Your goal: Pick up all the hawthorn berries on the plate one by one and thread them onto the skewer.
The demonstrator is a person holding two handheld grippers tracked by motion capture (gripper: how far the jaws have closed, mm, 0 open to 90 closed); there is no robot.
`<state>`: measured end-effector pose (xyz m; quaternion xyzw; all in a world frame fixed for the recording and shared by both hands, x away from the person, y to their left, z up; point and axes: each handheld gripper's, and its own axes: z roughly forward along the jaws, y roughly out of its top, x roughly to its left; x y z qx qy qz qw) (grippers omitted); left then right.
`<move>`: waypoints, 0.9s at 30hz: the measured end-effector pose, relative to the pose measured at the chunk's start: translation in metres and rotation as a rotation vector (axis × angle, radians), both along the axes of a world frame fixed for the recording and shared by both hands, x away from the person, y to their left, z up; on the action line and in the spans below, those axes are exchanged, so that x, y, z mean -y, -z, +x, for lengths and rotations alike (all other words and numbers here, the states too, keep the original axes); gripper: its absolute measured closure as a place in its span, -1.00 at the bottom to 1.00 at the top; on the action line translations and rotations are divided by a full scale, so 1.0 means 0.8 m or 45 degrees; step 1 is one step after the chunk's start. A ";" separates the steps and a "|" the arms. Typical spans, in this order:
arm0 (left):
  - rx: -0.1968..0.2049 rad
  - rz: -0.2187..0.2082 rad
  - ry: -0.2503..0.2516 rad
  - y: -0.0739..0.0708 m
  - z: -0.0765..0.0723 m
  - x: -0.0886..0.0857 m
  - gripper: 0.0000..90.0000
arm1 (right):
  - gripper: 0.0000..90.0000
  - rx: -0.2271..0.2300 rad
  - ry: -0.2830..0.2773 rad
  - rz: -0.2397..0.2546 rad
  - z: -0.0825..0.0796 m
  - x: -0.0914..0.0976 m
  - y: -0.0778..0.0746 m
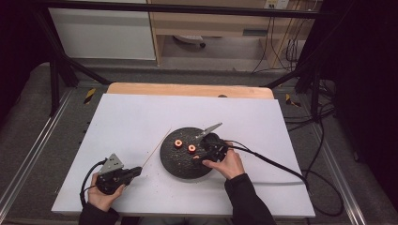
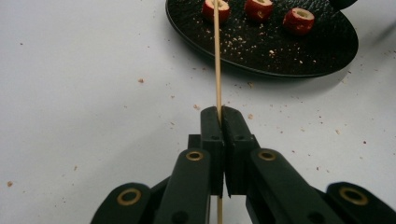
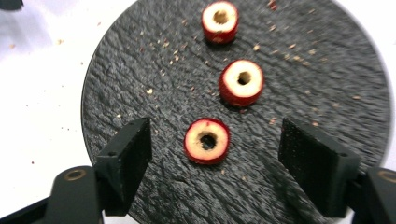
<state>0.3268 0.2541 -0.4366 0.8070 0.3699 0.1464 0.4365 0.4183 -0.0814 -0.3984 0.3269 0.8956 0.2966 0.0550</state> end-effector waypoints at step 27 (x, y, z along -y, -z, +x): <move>-0.002 0.008 0.008 0.000 0.001 0.001 0.95 | 0.30 -0.171 -0.073 -0.117 0.022 -0.017 0.014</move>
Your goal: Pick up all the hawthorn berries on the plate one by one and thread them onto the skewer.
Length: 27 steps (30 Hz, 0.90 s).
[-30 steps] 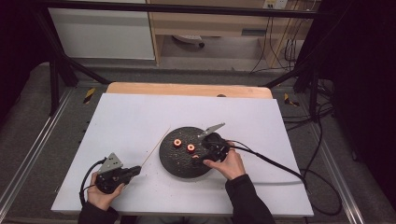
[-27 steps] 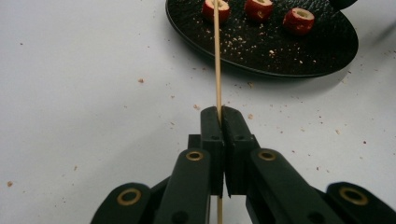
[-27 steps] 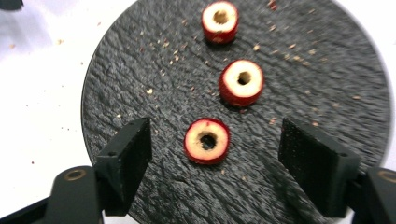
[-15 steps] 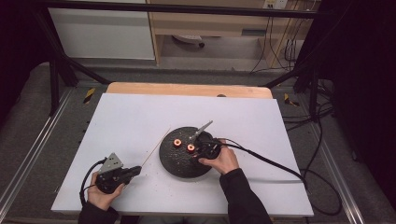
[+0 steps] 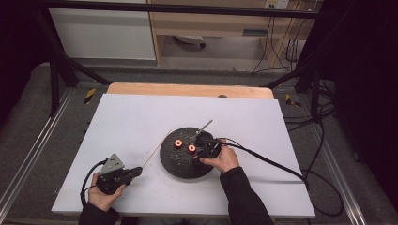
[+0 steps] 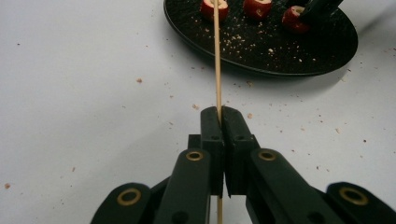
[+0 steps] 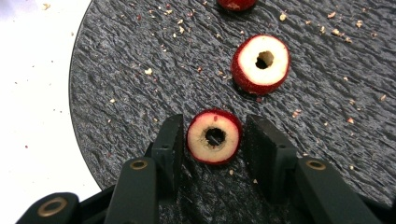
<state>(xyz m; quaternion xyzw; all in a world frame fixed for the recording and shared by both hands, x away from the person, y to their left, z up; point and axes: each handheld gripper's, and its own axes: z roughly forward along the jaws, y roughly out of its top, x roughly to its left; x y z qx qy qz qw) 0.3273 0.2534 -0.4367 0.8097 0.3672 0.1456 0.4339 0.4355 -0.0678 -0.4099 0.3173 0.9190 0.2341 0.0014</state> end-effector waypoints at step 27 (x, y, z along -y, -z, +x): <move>0.019 -0.007 -0.013 -0.001 -0.003 0.001 0.95 | 0.37 0.098 0.182 0.217 -0.016 0.016 -0.034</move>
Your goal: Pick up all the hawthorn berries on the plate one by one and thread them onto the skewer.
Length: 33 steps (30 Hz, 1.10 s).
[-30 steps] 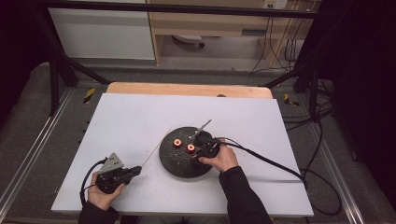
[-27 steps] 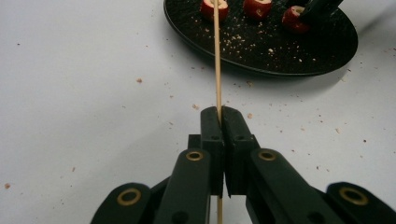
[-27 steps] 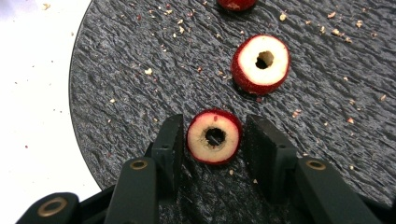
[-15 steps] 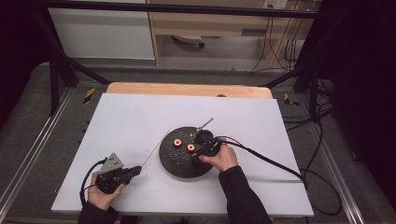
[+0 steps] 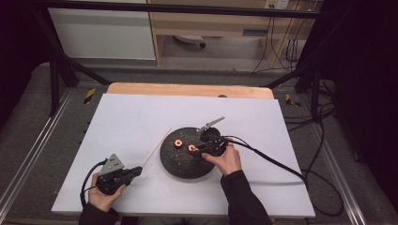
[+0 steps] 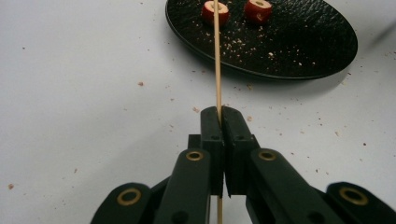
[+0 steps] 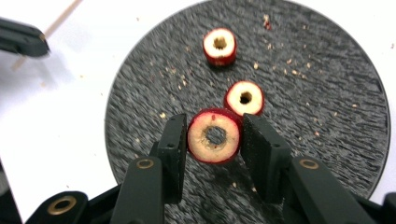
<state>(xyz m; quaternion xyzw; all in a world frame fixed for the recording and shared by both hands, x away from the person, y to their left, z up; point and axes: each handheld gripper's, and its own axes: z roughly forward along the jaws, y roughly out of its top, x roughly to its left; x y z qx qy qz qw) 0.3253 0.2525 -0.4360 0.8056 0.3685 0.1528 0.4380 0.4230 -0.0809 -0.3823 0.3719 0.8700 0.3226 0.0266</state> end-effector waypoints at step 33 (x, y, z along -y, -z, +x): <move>0.014 -0.024 -0.010 0.001 -0.004 0.006 0.95 | 0.38 0.235 0.351 0.687 -0.043 0.016 0.030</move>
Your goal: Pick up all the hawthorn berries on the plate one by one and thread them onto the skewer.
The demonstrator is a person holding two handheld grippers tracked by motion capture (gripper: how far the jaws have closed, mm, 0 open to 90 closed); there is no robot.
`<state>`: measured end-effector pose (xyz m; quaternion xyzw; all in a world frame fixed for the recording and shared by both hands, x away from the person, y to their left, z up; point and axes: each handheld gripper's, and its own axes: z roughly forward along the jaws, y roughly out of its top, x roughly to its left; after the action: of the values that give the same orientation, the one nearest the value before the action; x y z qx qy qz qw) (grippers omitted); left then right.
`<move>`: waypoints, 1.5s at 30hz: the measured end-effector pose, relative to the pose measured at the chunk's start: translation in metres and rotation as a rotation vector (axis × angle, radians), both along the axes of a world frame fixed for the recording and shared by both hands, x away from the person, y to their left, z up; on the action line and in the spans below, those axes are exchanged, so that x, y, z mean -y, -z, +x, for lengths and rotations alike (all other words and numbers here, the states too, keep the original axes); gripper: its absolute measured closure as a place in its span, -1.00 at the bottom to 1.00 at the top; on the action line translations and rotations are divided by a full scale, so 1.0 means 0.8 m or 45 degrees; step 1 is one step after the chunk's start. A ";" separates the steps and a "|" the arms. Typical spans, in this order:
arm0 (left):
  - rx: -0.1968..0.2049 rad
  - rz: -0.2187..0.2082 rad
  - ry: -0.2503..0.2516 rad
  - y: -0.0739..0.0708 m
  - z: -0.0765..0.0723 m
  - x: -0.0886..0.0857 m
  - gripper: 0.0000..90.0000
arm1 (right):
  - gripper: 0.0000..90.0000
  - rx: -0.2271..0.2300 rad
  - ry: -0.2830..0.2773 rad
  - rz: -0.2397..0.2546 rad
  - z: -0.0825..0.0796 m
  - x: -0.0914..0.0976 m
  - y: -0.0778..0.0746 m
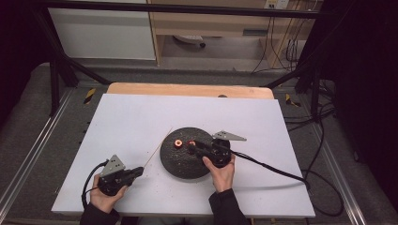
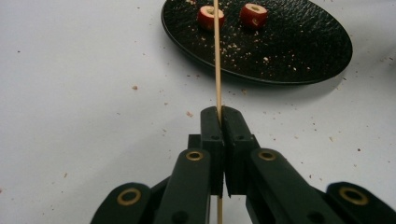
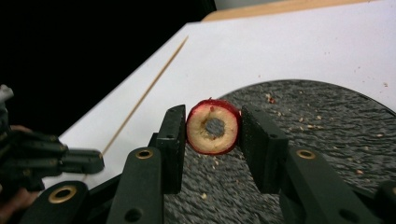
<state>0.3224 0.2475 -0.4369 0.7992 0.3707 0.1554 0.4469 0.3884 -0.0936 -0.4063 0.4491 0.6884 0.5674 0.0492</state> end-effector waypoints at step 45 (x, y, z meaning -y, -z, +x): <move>0.056 -0.088 0.047 0.001 -0.011 0.045 0.95 | 0.39 0.146 0.315 0.616 0.024 -0.018 0.007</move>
<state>0.3136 0.2113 -0.4379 0.7863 0.3510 0.1518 0.4852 0.4080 -0.0791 -0.4117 0.4957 0.4690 0.7294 0.0485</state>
